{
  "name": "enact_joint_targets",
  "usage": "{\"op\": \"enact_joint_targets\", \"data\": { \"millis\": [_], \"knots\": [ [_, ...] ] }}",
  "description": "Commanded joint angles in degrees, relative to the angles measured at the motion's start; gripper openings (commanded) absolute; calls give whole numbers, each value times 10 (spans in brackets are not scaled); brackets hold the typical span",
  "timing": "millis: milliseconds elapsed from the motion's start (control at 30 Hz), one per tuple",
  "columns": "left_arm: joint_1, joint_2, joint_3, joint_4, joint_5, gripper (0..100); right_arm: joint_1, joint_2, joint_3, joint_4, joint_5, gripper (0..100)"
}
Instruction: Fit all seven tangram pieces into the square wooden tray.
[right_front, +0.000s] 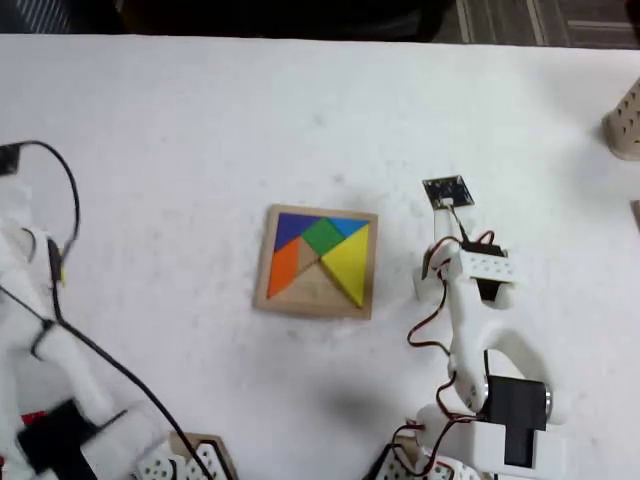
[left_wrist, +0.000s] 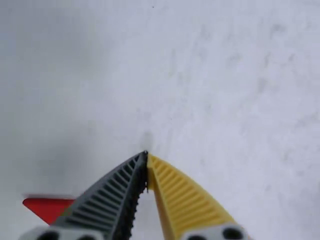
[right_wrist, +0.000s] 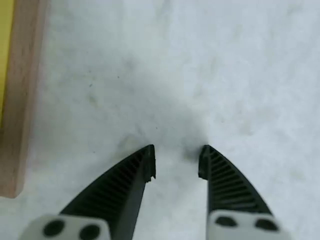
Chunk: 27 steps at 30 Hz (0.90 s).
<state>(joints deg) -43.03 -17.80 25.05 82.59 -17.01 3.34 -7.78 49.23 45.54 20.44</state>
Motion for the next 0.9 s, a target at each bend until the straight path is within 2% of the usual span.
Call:
{"op": "enact_joint_targets", "data": {
  "millis": [0,133,467,700,867],
  "knots": [
    [16,-82,113,-115,3,25,-17,-11,-3,3,6,138],
    [15,-125,249,-217,3,24,-17,-11,-3,3,6,138],
    [15,-251,462,-336,3,24,-17,-12,-3,3,6,138],
    [15,-381,606,-389,3,24,-17,-12,-3,3,6,138],
    [13,-488,645,-354,5,24,-17,-12,-3,3,6,138]
  ]
}}
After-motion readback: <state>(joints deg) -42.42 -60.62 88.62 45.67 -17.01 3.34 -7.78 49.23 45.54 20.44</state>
